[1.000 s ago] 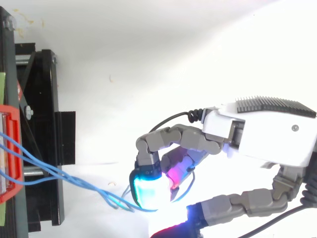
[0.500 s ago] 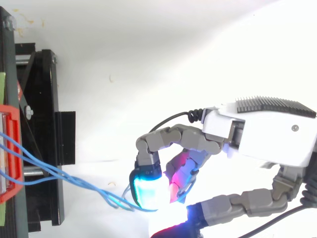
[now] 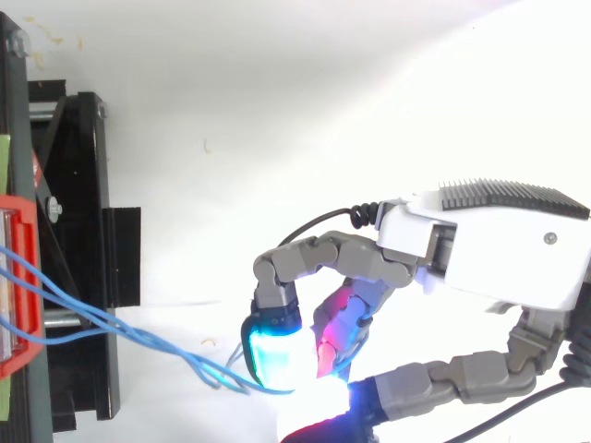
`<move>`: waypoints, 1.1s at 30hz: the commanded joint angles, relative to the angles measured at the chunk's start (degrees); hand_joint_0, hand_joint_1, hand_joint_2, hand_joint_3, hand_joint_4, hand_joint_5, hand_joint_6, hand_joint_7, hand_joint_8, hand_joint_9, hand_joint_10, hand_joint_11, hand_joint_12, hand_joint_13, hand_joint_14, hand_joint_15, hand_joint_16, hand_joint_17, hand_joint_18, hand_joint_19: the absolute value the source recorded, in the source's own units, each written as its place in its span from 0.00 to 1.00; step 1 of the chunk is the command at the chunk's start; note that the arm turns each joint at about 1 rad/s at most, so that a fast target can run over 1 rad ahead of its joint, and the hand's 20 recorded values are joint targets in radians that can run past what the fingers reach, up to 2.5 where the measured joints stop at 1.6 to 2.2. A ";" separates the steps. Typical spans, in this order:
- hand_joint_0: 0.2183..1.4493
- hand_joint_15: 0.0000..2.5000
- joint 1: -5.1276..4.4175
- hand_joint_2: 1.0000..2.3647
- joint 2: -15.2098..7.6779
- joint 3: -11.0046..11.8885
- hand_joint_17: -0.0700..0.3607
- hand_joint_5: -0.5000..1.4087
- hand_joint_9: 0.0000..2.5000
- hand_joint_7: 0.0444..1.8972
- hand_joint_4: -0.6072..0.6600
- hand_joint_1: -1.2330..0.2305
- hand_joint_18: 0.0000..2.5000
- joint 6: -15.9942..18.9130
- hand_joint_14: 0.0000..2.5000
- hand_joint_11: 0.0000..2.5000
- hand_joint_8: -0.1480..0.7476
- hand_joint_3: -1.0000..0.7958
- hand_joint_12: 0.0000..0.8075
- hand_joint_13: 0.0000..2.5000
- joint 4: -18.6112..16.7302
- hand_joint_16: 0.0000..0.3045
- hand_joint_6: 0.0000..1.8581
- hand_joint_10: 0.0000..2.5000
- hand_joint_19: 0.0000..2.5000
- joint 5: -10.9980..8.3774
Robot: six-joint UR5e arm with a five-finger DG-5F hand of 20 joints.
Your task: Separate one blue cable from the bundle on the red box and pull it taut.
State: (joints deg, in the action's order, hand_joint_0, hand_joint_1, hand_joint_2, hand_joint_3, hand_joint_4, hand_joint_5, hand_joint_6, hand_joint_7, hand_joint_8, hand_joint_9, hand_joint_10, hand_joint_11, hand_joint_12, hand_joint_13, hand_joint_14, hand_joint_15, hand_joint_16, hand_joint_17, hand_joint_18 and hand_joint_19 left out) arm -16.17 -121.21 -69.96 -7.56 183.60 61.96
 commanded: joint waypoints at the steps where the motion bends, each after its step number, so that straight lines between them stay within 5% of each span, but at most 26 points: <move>1: 0.29 0.24 0.00 0.00 -0.08 0.00 0.44 0.27 0.49 0.71 0.52 0.32 0.36 0.00 0.01 0.20 0.58 0.51 0.50 0.39 0.00 0.18 0.37 0.00 0.22 0.00; 33: 0.29 0.25 0.00 0.00 0.01 -0.09 0.44 0.27 0.49 0.71 0.52 0.32 0.38 0.00 0.01 0.20 0.58 0.51 0.51 0.41 0.00 0.18 0.37 0.00 0.23 0.00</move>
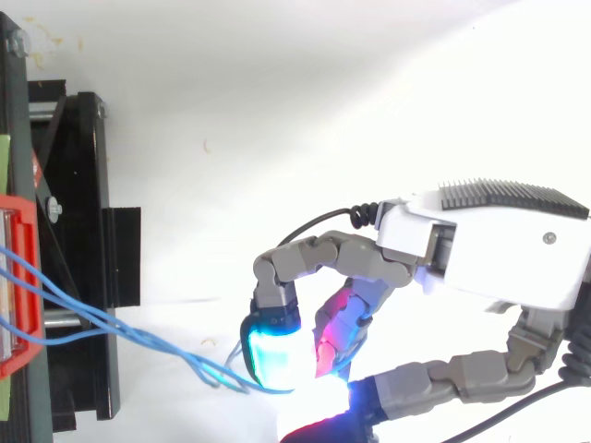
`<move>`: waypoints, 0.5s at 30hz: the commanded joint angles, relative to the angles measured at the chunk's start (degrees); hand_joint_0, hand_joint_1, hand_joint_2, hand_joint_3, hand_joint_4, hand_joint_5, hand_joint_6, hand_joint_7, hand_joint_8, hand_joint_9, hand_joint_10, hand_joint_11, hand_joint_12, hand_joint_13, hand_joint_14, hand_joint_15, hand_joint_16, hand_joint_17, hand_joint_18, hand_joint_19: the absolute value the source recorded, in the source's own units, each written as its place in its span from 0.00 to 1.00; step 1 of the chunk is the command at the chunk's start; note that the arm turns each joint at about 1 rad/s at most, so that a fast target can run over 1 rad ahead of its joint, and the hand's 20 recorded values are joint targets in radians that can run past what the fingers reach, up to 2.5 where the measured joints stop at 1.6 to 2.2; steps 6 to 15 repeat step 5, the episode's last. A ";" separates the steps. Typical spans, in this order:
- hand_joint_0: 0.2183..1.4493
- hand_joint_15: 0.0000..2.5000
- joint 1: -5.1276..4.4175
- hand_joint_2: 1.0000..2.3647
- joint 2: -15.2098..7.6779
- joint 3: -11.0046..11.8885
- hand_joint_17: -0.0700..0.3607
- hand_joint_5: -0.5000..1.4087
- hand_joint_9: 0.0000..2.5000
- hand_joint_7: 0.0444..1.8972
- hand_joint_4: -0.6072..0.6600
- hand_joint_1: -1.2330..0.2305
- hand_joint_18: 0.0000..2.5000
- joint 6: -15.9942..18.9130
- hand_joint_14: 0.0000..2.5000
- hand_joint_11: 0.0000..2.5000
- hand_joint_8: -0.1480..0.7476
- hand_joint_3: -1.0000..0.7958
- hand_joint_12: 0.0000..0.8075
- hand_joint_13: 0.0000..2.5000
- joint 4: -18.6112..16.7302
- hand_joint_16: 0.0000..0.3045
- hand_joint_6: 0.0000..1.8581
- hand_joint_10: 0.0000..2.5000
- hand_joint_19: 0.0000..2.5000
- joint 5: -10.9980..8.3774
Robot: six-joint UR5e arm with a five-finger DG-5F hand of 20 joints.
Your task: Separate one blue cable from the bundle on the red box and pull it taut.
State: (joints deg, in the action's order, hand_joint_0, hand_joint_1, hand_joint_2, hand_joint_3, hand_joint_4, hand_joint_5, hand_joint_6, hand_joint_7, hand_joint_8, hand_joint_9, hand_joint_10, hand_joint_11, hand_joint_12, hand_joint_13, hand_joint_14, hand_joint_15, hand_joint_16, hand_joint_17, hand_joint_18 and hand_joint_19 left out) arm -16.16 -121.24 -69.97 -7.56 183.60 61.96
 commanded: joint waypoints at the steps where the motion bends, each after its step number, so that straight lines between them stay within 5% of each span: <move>1: 0.29 0.25 -0.01 0.00 0.04 0.01 0.44 0.27 0.49 0.71 0.52 0.32 0.38 0.00 0.01 0.20 0.58 0.51 0.51 0.41 0.00 0.18 0.37 0.00 0.23 0.00; 15: 0.29 0.25 -0.01 0.00 0.04 0.01 0.45 0.27 0.49 0.71 0.52 0.32 0.38 0.00 0.01 0.20 0.58 0.51 0.51 0.41 0.00 0.18 0.37 0.01 0.23 0.00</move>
